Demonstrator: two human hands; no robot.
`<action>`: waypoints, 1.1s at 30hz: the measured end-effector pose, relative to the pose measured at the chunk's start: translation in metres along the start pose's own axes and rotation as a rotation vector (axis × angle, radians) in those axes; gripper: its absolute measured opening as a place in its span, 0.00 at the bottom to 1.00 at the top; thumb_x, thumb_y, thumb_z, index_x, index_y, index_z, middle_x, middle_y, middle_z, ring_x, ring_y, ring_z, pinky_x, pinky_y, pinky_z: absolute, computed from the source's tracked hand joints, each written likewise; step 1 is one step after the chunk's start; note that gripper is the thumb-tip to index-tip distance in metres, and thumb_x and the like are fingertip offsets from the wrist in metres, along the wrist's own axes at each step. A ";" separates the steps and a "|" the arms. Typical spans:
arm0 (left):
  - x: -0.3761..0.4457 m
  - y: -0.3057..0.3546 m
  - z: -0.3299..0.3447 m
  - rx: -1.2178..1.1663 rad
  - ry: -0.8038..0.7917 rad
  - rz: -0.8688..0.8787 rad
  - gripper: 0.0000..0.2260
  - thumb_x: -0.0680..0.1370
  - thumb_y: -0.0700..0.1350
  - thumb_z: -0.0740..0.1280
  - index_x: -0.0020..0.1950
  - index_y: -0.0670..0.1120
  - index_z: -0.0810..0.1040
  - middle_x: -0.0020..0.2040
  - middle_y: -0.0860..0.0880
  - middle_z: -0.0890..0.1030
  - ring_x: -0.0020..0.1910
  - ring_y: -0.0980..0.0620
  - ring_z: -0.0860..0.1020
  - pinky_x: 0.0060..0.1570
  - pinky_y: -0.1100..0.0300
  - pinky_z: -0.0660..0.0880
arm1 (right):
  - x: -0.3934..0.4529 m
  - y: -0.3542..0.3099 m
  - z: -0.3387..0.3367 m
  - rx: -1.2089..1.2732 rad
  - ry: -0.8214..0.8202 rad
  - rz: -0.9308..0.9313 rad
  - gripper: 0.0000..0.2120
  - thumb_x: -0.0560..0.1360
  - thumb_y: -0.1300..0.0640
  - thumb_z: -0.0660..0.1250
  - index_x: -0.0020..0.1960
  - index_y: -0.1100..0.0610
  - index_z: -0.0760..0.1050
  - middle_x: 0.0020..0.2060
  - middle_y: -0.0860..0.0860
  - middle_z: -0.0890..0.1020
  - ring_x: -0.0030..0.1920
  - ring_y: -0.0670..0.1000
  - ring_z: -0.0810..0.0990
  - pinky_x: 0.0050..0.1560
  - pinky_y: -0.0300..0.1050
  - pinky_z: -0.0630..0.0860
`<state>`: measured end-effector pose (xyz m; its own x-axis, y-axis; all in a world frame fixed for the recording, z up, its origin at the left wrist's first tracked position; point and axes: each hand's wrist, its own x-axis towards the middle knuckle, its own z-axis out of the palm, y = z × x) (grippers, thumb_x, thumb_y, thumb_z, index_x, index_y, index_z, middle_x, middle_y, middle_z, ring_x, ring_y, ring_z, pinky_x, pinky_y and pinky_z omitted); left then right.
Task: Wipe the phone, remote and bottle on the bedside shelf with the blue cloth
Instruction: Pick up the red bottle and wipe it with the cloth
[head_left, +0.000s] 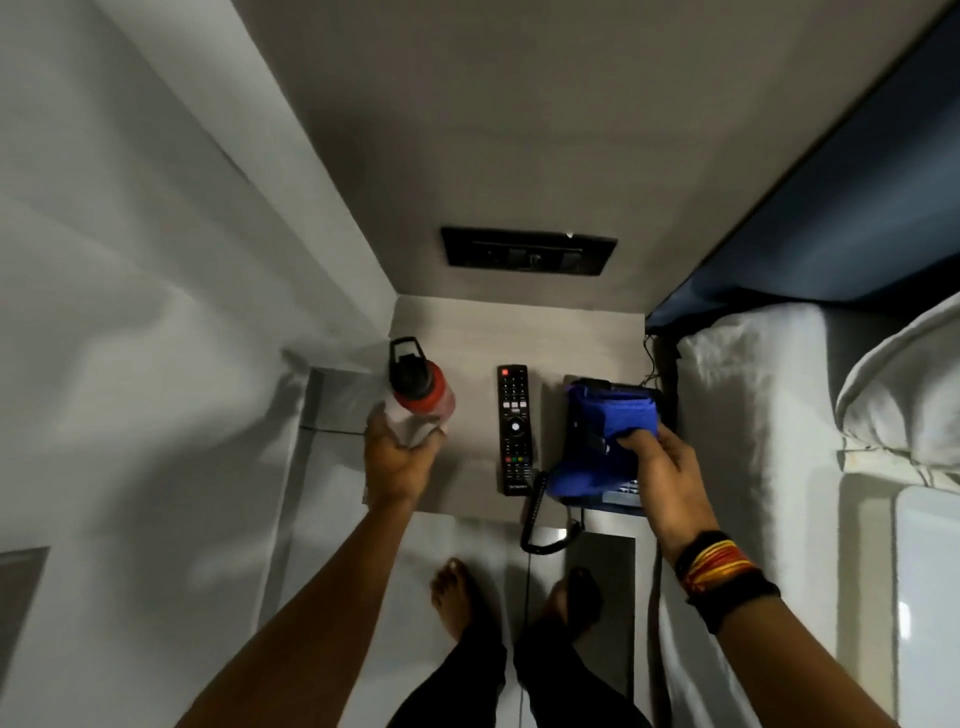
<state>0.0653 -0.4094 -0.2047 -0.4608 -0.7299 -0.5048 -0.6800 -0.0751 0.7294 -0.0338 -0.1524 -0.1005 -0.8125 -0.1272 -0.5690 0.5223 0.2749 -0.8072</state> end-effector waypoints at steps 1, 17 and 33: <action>0.010 0.004 -0.013 0.012 -0.034 0.047 0.40 0.72 0.43 0.84 0.80 0.44 0.68 0.76 0.40 0.75 0.74 0.41 0.75 0.70 0.51 0.73 | -0.003 -0.002 0.005 -0.033 -0.011 -0.020 0.12 0.81 0.57 0.61 0.58 0.51 0.81 0.56 0.51 0.82 0.57 0.53 0.79 0.55 0.43 0.72; 0.049 0.088 -0.033 0.110 -0.162 0.194 0.27 0.66 0.71 0.75 0.54 0.53 0.87 0.48 0.52 0.89 0.49 0.52 0.86 0.51 0.58 0.81 | -0.034 -0.058 0.067 0.207 0.064 -0.219 0.18 0.82 0.61 0.58 0.52 0.41 0.82 0.52 0.45 0.84 0.59 0.50 0.81 0.60 0.50 0.81; 0.027 0.155 -0.055 -0.029 -0.228 0.078 0.26 0.63 0.69 0.74 0.46 0.48 0.87 0.41 0.48 0.89 0.42 0.46 0.89 0.35 0.51 0.86 | -0.037 0.050 0.069 -0.929 -0.379 -0.923 0.22 0.77 0.57 0.62 0.71 0.51 0.75 0.82 0.47 0.56 0.83 0.57 0.48 0.77 0.55 0.62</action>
<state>-0.0217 -0.4783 -0.0800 -0.6306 -0.5624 -0.5349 -0.6220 -0.0461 0.7817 0.0401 -0.1997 -0.1306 -0.5689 -0.8223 -0.0137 -0.6550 0.4631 -0.5971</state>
